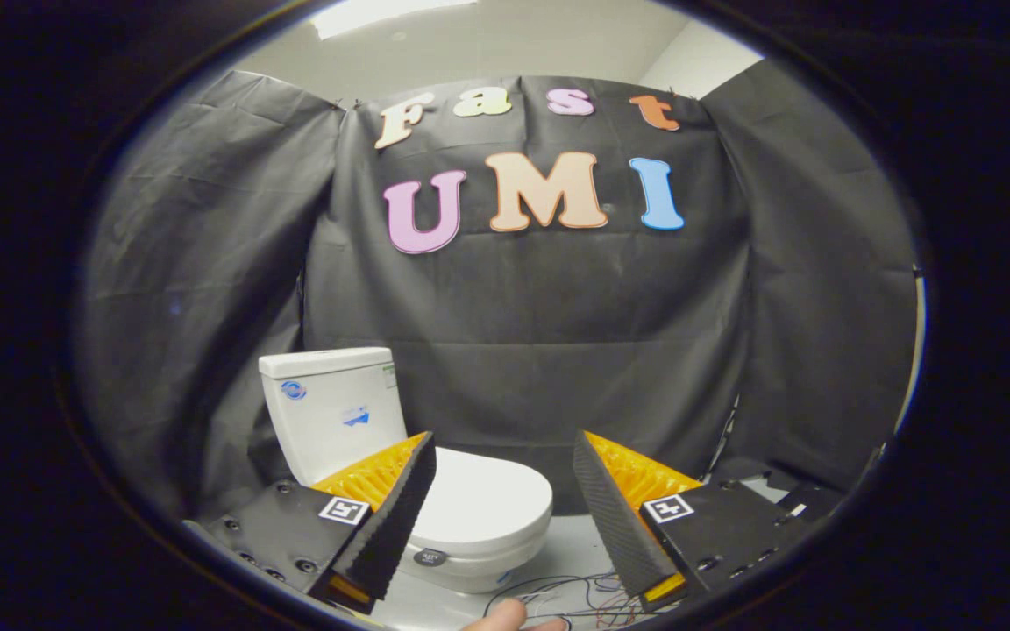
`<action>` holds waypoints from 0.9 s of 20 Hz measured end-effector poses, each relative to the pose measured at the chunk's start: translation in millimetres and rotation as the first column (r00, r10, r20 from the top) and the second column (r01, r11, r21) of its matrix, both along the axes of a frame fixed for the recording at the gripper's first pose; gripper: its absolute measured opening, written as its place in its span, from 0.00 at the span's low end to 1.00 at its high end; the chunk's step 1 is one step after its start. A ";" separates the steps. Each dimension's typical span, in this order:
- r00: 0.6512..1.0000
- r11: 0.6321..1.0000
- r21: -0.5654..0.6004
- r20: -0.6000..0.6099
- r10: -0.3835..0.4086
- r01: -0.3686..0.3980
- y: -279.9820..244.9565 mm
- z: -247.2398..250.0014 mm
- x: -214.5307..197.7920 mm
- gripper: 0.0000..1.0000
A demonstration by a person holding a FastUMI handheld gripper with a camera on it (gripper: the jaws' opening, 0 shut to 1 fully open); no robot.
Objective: Open the toilet lid.
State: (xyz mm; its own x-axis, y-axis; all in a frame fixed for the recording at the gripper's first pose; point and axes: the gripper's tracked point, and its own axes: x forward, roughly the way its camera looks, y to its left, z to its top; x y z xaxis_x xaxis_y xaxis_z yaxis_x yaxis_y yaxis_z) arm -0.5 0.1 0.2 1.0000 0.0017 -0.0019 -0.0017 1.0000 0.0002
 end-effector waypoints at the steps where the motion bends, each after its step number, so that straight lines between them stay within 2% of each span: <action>1: 1.000 1.000 0.000 0.001 0.000 0.000 0.2 0.3 0.8 0.98; 10: 1.000 1.000 -0.006 0.005 0.005 -0.005 0.7 0.7 5.2 0.98; 14: 1.000 0.999 -0.042 0.000 0.010 -0.010 9.5 0.2 37.0 0.98; 16: 0.999 0.996 -0.083 -0.023 0.025 -0.027 17.5 -6.4 52.3 0.98; 18: 0.994 0.989 -0.112 -0.056 0.090 -0.096 38.8 -15.6 69.3 0.98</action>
